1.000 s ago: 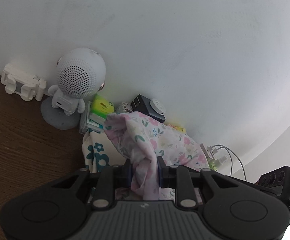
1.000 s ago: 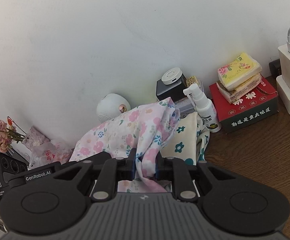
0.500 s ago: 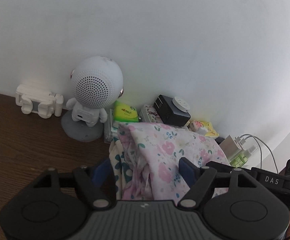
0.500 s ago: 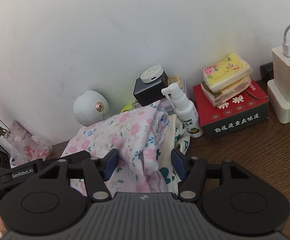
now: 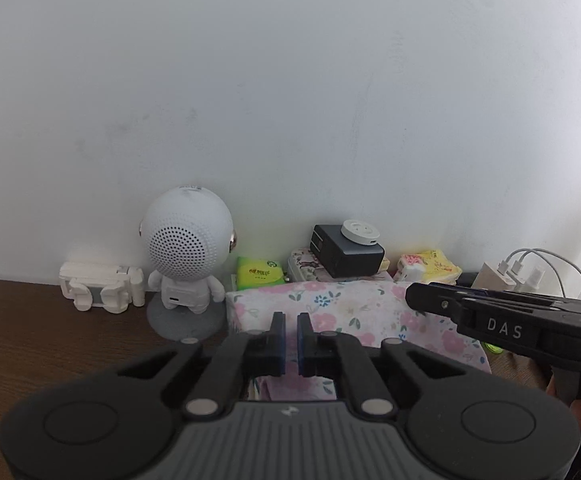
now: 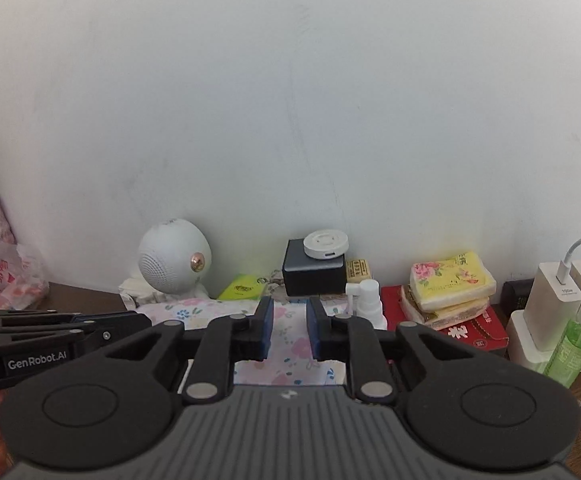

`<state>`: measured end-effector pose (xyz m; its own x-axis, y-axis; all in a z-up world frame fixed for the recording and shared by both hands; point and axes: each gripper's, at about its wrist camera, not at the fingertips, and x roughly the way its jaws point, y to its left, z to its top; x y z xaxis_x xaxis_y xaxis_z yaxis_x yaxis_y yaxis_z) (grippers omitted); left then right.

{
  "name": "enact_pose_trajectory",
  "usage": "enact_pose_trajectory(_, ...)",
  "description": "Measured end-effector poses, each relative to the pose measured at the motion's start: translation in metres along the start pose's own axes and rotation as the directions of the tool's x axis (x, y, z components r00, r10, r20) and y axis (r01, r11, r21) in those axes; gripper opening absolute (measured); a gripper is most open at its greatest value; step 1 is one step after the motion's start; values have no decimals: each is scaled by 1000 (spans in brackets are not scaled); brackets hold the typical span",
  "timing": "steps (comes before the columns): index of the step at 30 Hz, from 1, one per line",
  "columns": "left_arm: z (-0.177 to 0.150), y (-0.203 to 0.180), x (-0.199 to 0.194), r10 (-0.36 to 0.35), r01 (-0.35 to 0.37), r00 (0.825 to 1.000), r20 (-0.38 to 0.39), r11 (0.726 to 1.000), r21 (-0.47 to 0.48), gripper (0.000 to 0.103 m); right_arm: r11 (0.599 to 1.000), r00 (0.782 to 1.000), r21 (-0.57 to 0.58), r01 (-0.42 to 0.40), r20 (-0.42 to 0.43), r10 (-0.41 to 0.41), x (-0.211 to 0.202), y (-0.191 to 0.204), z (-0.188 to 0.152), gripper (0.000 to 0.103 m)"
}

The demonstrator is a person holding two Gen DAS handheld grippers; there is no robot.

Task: Fold clothes
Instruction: 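Carry the bundle with both tools to the clothes stack by the wall, then lower the bundle onto the folded clothes stack and open both tools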

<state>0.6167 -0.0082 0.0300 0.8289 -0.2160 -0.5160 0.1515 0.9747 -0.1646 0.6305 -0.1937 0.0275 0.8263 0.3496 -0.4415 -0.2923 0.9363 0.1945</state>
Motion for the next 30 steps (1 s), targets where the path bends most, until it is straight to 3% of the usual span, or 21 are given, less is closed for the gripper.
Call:
enact_pose_trajectory(8, -6, 6, 5, 10, -10, 1000, 22, 1000, 21, 7, 999, 1000, 30, -12, 8, 12, 4, -4, -15, 18)
enact_pose_trajectory(11, -8, 5, -18, 2, -3, 997, 77, 1000, 15, 36, 999, 998, 28, -37, 54, 35, -15, -2, -14, 29)
enact_pose_trajectory(13, -11, 0, -34, 27, -31, 993, 117, 999, 33, 74, 999, 995, 5, -40, 88, 39, -32, 2, -15, 58)
enact_pose_trajectory(14, -15, -4, -43, 61, -69, 988, 144, 996, 49, 84, 999, 994, -11, -37, 104, 38, -41, 4, -17, 81)
enact_pose_trajectory(15, -18, -8, -52, 94, -106, 981, 170, 992, 63, 97, 999, 993, -30, -29, 118, 32, -48, 7, -20, 92)
enact_pose_trajectory(16, -22, -13, -59, 129, -147, 972, 195, 986, 80, 101, 999, 991, -49, -21, 131, 27, -56, 10, -23, 96)
enact_pose_trajectory(17, -26, -16, -64, 156, -180, 966, 207, 979, 99, 101, 998, 989, -68, -12, 145, 22, -63, 13, -25, 103)
enact_pose_trajectory(20, -38, -23, -71, 208, -240, 958, 195, 958, 155, 103, 993, 989, -113, 30, 145, -14, -74, 22, -33, 103)
enact_pose_trajectory(30, -61, -20, -98, 205, -219, 968, 142, 971, 90, 103, 996, 996, -76, 55, 72, -49, -94, 26, -51, 103)
